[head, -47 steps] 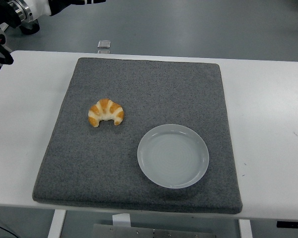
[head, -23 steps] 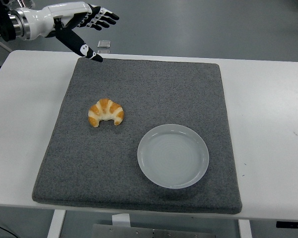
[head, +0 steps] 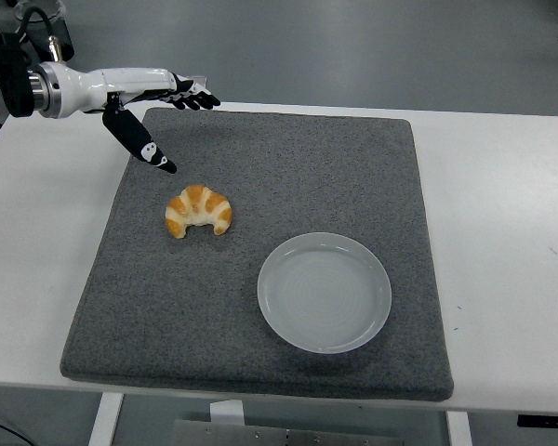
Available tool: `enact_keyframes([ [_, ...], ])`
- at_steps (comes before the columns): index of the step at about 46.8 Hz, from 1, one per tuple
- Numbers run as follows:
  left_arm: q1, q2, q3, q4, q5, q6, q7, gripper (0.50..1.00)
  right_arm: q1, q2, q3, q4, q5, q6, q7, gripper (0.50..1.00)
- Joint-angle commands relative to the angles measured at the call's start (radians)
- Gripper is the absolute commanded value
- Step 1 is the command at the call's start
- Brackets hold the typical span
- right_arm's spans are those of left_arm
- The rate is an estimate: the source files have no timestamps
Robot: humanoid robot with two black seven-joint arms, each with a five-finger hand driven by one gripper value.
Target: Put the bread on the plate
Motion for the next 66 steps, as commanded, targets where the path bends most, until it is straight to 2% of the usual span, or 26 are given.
enact_keyframes([
  [1,0.043,-0.007,-0.004,0.000,0.043,0.062,-0.002,0.986,0.000,0.000,0.000,0.000,0.000,0.000,0.000,0.932],
  [8,0.124,-0.021,-0.005,0.002,0.086,0.174,-0.013,0.984,0.000,0.000,0.000,0.000,0.000,0.000,0.000,0.930],
  [18,0.273,-0.051,-0.071,0.011,0.109,0.241,-0.042,0.981,0.000,0.000,0.000,0.000,0.000,-0.003,0.000,0.930],
  [26,0.325,-0.056,-0.105,0.018,0.124,0.251,-0.042,0.979,0.000,0.000,0.000,0.000,0.000,-0.005,0.000,0.932],
  [38,0.396,-0.113,-0.171,0.107,0.124,0.260,-0.062,0.979,0.000,0.000,0.000,0.000,0.000,-0.005,0.000,0.930],
  [52,0.432,-0.149,-0.180,0.141,0.124,0.265,-0.062,0.977,0.000,0.000,0.000,0.000,0.000,-0.005,0.000,0.930],
  [58,0.455,-0.177,-0.186,0.193,0.124,0.265,-0.094,0.977,0.000,0.000,0.000,0.000,0.000,-0.005,0.000,0.930],
  [66,0.480,-0.206,-0.188,0.238,0.124,0.265,-0.112,0.975,0.000,0.000,0.000,-0.002,0.000,-0.005,0.000,0.930],
])
